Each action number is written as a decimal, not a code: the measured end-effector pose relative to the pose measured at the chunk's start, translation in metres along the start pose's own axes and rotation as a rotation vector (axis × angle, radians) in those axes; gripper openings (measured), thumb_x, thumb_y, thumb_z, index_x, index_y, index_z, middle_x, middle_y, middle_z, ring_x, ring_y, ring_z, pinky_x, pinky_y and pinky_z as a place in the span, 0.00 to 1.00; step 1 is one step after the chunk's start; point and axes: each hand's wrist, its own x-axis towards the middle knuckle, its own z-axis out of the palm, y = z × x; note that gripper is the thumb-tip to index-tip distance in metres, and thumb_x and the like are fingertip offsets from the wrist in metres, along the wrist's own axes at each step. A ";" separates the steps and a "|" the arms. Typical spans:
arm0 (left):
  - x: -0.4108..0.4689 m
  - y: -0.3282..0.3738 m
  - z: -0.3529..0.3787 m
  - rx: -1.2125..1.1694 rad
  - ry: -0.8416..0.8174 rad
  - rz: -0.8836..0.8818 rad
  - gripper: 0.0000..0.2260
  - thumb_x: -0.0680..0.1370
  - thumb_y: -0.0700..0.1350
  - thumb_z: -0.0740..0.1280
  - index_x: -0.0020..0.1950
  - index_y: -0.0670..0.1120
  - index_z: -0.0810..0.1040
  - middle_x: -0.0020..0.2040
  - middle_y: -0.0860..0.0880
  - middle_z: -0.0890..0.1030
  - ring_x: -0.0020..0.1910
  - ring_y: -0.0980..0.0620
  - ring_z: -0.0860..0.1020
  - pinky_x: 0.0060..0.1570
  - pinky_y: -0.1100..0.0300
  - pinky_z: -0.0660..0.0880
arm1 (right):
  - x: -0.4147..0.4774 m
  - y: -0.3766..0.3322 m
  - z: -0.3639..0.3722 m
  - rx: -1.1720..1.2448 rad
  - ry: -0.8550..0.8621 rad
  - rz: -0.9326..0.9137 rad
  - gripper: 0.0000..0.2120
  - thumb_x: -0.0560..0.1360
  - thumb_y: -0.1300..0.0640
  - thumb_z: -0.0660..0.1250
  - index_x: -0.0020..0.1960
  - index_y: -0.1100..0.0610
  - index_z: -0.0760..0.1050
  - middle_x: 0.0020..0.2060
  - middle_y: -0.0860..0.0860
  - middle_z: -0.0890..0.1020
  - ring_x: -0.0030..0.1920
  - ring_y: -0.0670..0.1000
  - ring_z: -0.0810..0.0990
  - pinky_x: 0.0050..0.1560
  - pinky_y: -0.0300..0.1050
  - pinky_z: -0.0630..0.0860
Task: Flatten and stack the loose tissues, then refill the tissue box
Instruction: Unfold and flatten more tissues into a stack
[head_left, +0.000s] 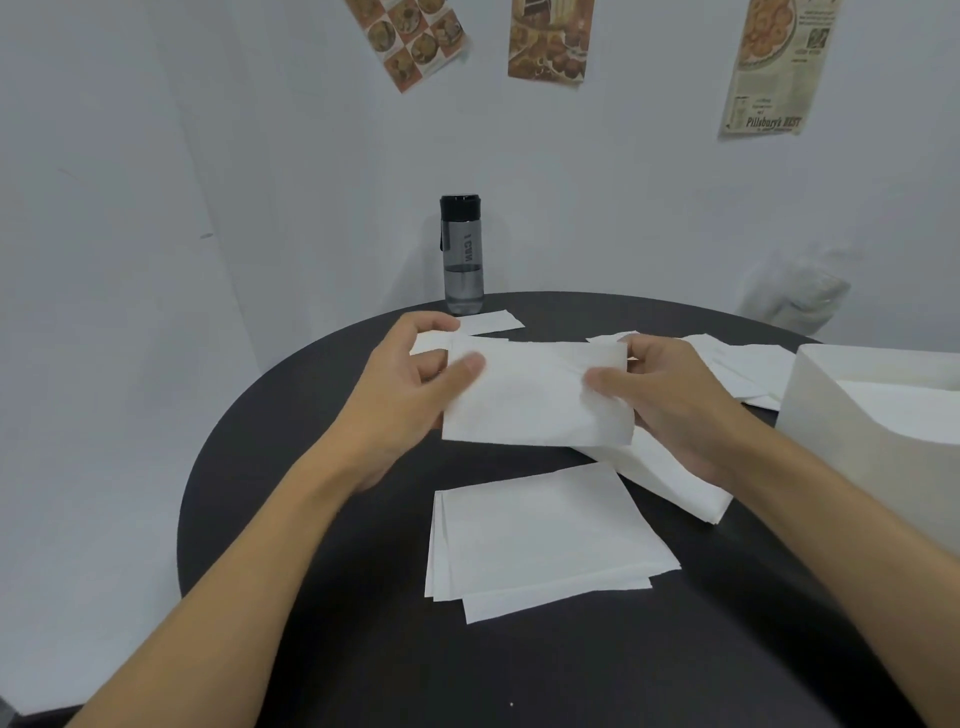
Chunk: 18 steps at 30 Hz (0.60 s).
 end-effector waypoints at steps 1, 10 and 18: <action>-0.001 -0.002 0.000 0.042 0.000 0.014 0.15 0.80 0.43 0.69 0.65 0.51 0.70 0.43 0.50 0.86 0.44 0.44 0.84 0.47 0.48 0.82 | -0.001 -0.001 0.000 -0.008 -0.049 0.016 0.05 0.77 0.66 0.68 0.53 0.62 0.78 0.48 0.58 0.86 0.50 0.58 0.85 0.55 0.52 0.81; -0.025 -0.008 0.000 0.144 -0.150 -0.005 0.20 0.78 0.38 0.71 0.63 0.56 0.71 0.38 0.42 0.84 0.35 0.47 0.80 0.37 0.58 0.75 | -0.012 -0.009 -0.004 -0.342 -0.394 0.047 0.08 0.74 0.59 0.74 0.52 0.55 0.79 0.38 0.49 0.84 0.40 0.48 0.79 0.40 0.41 0.73; -0.038 -0.022 -0.008 0.278 -0.305 0.007 0.14 0.76 0.43 0.72 0.58 0.57 0.77 0.42 0.42 0.82 0.43 0.39 0.82 0.45 0.44 0.78 | -0.015 -0.006 -0.002 -0.587 -0.567 0.027 0.09 0.73 0.54 0.75 0.51 0.50 0.80 0.40 0.46 0.85 0.41 0.45 0.81 0.47 0.47 0.76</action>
